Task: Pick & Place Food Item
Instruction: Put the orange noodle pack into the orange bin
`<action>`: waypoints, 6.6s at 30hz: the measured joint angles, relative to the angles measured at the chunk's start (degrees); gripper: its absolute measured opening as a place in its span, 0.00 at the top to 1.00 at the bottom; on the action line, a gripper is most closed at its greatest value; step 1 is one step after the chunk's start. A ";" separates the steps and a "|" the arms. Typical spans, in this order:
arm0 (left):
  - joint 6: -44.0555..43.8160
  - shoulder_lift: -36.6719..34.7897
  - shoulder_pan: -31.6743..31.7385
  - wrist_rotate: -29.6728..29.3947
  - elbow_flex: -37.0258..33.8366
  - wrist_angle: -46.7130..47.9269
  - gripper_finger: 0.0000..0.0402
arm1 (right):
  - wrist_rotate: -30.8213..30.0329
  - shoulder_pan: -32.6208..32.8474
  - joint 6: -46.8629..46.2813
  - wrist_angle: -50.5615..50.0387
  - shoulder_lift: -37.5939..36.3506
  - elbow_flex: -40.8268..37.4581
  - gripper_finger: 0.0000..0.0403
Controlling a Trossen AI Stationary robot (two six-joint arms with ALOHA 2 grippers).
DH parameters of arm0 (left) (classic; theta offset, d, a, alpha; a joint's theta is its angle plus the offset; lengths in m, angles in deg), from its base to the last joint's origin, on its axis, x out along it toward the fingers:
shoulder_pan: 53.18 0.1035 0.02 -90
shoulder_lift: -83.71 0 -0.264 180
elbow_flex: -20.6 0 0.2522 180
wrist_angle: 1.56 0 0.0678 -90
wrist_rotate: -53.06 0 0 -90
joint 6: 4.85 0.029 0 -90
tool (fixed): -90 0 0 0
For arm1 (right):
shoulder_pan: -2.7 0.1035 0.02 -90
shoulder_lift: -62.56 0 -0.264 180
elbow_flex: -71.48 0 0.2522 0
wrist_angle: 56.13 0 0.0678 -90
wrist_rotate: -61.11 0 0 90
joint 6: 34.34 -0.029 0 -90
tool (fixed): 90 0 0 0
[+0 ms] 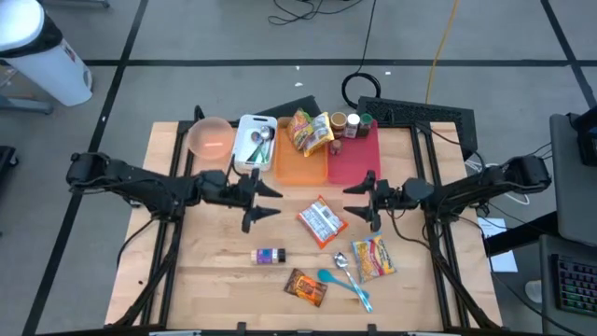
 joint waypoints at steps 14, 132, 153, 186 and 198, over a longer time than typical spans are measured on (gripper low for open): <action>-9.76 9.53 -12.94 -8.15 -0.28 -1.39 0.40 | -6.97 10.72 -7.92 10.42 11.65 0.03 0.37; -5.39 21.11 -11.64 -39.56 41.57 65.19 0.43 | 2.16 -1.97 -1.51 5.69 31.91 28.76 1.00; -2.58 21.13 -11.62 -36.64 41.55 64.97 0.98 | 2.43 -1.97 -1.53 5.63 31.91 28.76 1.00; 10.32 18.76 6.16 -33.53 58.34 80.02 1.00 | -2.58 -8.72 14.93 -10.06 14.23 26.82 0.26; 33.11 19.81 25.44 -16.83 59.89 79.48 1.00 | -2.38 -12.06 12.98 -11.16 5.32 16.36 0.30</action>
